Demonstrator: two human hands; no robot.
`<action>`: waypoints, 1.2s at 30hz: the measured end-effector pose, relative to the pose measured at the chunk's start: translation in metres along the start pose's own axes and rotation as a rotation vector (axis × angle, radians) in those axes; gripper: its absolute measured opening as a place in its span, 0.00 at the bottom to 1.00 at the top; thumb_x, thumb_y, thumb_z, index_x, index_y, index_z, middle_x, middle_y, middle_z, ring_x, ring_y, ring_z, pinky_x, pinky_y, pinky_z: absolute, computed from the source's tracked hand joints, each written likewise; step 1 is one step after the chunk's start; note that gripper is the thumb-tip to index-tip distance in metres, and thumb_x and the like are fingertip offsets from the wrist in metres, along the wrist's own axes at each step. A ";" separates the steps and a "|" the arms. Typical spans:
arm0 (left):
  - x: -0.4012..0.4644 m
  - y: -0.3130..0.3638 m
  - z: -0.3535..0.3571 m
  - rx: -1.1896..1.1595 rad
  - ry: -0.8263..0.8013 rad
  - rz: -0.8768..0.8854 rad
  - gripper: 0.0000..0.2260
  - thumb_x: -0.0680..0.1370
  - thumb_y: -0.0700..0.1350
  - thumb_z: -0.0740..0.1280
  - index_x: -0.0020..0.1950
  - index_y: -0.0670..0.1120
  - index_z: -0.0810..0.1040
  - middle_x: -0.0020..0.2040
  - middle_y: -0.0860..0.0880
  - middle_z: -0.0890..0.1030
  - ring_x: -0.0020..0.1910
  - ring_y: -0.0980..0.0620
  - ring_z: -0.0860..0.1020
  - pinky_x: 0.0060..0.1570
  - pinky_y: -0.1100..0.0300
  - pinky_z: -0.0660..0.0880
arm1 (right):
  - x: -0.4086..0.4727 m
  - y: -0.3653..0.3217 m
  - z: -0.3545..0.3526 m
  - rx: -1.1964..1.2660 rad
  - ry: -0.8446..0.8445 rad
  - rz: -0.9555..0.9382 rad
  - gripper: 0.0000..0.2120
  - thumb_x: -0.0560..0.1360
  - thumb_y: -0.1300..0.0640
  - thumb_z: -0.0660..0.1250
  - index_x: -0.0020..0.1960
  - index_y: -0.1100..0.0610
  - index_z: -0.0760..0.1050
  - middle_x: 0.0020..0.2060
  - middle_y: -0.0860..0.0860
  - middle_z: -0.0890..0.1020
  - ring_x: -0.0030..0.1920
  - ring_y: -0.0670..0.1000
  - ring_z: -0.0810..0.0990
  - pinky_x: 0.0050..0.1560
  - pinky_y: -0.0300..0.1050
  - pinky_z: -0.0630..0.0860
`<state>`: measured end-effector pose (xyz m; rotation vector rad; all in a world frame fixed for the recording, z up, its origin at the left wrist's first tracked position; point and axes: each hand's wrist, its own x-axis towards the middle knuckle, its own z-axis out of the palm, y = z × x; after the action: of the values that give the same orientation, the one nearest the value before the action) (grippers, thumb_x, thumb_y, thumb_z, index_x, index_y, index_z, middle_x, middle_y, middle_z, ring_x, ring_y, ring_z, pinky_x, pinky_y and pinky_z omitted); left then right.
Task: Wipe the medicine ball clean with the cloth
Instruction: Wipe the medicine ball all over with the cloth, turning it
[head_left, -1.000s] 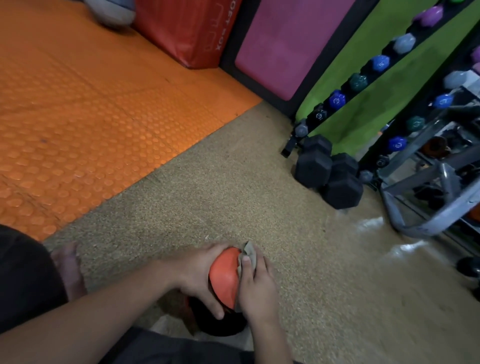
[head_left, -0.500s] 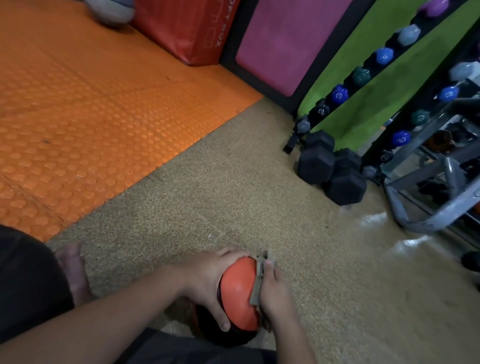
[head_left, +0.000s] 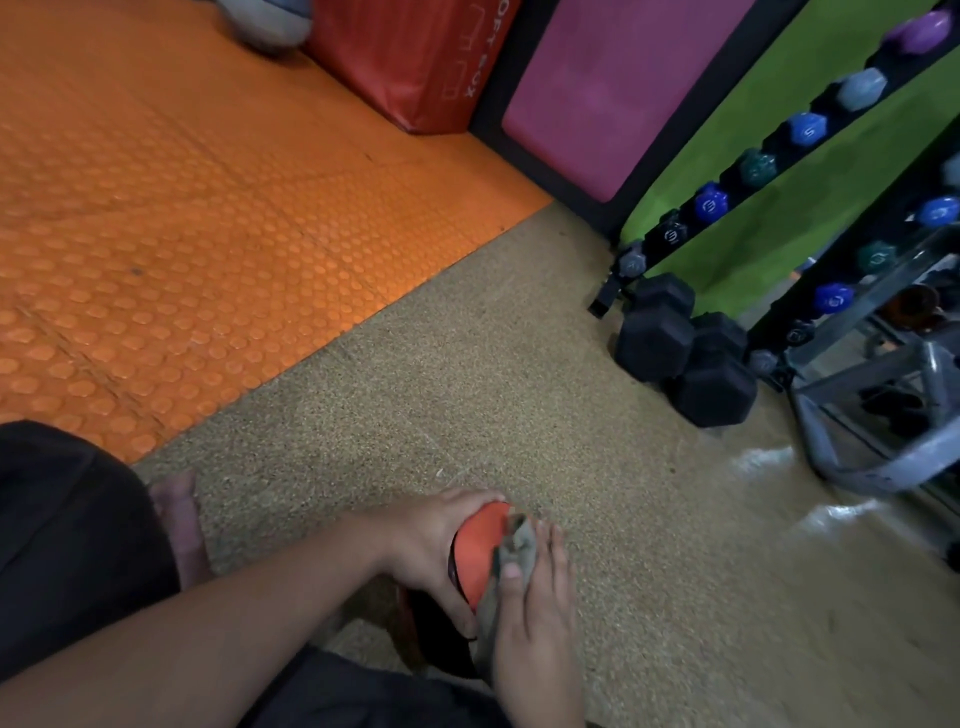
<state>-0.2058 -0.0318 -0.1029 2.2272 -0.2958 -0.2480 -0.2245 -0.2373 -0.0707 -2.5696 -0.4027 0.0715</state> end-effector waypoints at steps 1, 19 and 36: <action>0.000 0.002 0.001 0.018 0.004 0.002 0.65 0.57 0.66 0.85 0.84 0.60 0.51 0.83 0.58 0.57 0.81 0.57 0.57 0.81 0.59 0.56 | 0.009 0.006 -0.004 0.121 0.028 0.056 0.30 0.83 0.34 0.46 0.82 0.41 0.56 0.82 0.40 0.56 0.81 0.43 0.53 0.79 0.43 0.50; -0.006 -0.001 0.000 0.005 -0.017 0.054 0.65 0.57 0.62 0.87 0.84 0.63 0.50 0.83 0.61 0.55 0.82 0.60 0.53 0.81 0.60 0.54 | -0.010 -0.012 0.005 -0.140 -0.016 -0.059 0.28 0.77 0.32 0.43 0.77 0.30 0.54 0.80 0.32 0.53 0.82 0.46 0.52 0.81 0.49 0.51; -0.028 -0.026 -0.004 -0.164 -0.056 0.019 0.67 0.54 0.59 0.88 0.84 0.64 0.50 0.83 0.63 0.56 0.81 0.62 0.58 0.80 0.60 0.58 | -0.018 -0.033 0.015 -0.227 -0.009 -0.212 0.29 0.77 0.39 0.54 0.78 0.36 0.63 0.78 0.35 0.64 0.79 0.50 0.61 0.75 0.53 0.63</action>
<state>-0.2276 -0.0044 -0.1185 2.0570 -0.3152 -0.3131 -0.2522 -0.2079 -0.0671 -2.7309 -0.7212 -0.0411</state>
